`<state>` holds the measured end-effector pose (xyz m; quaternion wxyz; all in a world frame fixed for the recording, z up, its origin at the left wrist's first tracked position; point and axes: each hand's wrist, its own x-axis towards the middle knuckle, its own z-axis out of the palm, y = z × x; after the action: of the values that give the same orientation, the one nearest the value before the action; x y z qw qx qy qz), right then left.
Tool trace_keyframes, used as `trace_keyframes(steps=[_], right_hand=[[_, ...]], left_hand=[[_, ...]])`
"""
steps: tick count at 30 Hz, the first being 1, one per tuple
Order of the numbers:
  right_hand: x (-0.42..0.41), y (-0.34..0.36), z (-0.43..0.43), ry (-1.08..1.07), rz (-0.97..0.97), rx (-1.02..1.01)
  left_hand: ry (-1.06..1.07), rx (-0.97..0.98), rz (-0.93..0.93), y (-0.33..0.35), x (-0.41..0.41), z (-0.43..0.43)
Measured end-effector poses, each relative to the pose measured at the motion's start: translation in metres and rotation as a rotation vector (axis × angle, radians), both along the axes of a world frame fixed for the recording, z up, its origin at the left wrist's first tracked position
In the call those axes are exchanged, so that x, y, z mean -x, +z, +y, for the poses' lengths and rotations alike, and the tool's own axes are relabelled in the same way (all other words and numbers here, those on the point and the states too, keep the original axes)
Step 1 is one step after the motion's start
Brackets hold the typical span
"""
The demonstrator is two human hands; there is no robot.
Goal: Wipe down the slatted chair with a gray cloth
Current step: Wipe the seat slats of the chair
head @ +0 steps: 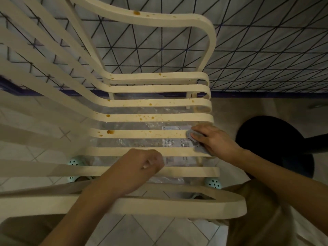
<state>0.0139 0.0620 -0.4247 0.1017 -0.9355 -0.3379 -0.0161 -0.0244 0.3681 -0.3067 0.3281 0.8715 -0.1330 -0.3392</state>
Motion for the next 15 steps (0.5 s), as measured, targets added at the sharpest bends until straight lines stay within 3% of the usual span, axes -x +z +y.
trace_keyframes(steps=[6, 12, 15], right_hand=[[-0.005, -0.008, 0.03, 0.026, -0.04, 0.095], [-0.016, -0.015, 0.054, 0.014, 0.052, 0.127], [-0.011, -0.003, 0.045, -0.026, 0.078, 0.041]], left_hand=[[-0.122, -0.216, 0.192, -0.019, -0.002, -0.005], [-0.102, -0.236, 0.189, -0.019, -0.005, -0.005], [-0.108, -0.255, 0.193, -0.018, -0.004, -0.005]])
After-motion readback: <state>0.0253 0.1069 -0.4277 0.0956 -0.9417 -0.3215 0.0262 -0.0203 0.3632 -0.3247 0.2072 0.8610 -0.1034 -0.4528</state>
